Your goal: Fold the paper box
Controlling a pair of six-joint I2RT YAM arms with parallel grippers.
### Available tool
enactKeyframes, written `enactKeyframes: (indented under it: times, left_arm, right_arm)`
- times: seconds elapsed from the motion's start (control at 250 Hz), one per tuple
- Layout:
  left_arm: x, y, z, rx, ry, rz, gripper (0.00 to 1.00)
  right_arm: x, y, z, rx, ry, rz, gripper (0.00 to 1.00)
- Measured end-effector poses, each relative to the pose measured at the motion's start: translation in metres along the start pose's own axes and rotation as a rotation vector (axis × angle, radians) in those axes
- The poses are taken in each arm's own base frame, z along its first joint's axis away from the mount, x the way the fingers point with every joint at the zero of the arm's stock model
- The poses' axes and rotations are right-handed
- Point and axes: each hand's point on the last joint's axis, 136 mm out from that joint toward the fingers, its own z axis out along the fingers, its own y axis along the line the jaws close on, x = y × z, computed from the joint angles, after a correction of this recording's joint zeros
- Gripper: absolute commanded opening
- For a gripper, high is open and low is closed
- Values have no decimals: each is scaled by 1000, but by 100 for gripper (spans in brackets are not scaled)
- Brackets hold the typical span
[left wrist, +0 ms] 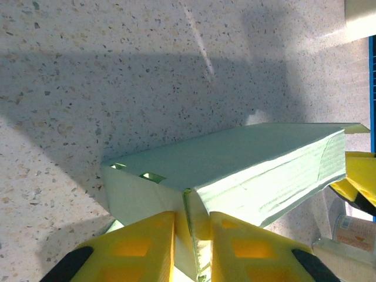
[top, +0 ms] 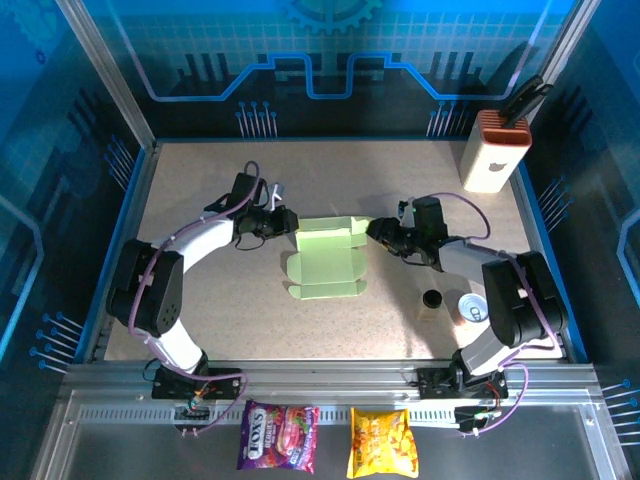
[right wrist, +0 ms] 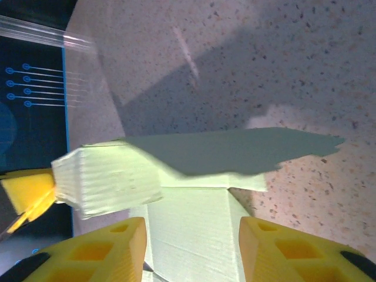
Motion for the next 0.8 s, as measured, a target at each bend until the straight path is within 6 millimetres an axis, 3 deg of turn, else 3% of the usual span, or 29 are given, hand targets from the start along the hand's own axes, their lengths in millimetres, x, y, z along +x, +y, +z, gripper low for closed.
enactKeyframes:
  times: [0.248,0.495,0.799]
  left_arm:
    - [0,2,-2,-11,-10,1,21]
    - [0,2,-2,-10,-11,1,21]
    - [0,2,-2,-11,-11,0,21]
  right_arm:
    - [9,-16,22,15,26,2,49]
    - [4,-18,32,-5,8,3,46]
    - [3,4,39,-84,-15,-14,38]
